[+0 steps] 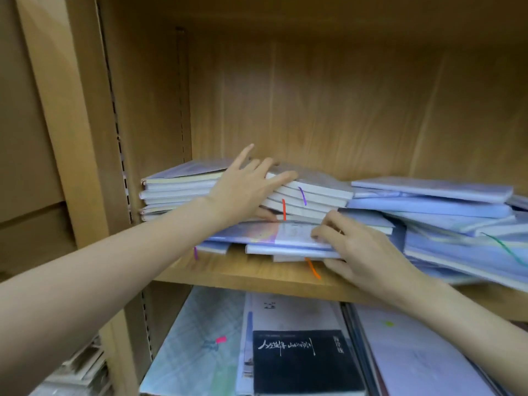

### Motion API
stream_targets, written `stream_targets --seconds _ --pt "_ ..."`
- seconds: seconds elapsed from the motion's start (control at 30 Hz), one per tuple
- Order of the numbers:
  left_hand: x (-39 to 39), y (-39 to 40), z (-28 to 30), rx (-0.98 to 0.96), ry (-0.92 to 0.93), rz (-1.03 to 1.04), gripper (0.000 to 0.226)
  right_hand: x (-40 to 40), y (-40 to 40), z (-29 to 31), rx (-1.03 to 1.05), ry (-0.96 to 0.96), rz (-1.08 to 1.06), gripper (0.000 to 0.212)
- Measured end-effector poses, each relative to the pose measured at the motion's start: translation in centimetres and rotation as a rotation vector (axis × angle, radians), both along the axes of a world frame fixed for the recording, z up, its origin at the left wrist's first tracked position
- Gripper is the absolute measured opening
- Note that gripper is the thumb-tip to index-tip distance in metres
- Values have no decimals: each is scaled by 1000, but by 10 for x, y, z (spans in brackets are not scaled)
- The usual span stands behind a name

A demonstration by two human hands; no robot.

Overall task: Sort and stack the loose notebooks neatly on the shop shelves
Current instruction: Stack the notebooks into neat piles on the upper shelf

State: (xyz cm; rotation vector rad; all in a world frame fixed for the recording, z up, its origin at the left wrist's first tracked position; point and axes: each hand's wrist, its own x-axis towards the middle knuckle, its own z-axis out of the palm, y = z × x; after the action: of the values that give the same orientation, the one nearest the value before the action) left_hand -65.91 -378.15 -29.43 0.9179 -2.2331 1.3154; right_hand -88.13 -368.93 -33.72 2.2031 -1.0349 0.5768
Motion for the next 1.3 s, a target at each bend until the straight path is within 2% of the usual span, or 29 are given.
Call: stream_targets --seconds 0.13,0.2,0.27,0.37,0.43,0.53,0.6,0.7,0.8,0.9,1.0,1.03,1.1,1.2,1.3 --pt "9 18 -14 182 189 -219 68 -9 5 -2 201 -66 -190 38" --pt "13 33 -18 302 277 -338 51 -15 10 4 293 -57 -317 37" --pt "11 45 -23 366 279 -404 42 -19 16 8 322 -42 -361 27" --pt "-4 54 -27 575 213 -388 45 -24 23 10 302 29 -422 6" --pt "-12 56 -25 790 195 -375 49 -21 27 8 279 109 -455 7" --pt "-12 56 -14 979 174 -283 43 -20 30 11 218 228 -449 11" --pt "-8 59 -3 1097 233 -231 38 -22 27 24 153 253 -441 8" --pt "0 61 8 1128 349 -231 36 -25 19 58 40 152 -367 18" --pt "4 62 9 1173 463 -242 30 -26 18 82 51 112 -323 20" --pt "1 61 7 1247 513 -214 47 -29 22 91 62 133 -277 22" --pt "1 61 9 1404 549 -230 62 -37 26 86 -33 121 -175 20" --pt "3 63 8 1424 506 -191 69 -39 30 79 -75 97 -146 17" --pt "4 71 2 1375 387 -130 61 -40 45 59 -96 34 -123 10" --pt "-14 90 -8 1084 325 -268 47 -47 56 24 5 57 -161 30" --pt "-44 108 -17 969 264 -345 47 -55 67 14 150 53 -261 30"
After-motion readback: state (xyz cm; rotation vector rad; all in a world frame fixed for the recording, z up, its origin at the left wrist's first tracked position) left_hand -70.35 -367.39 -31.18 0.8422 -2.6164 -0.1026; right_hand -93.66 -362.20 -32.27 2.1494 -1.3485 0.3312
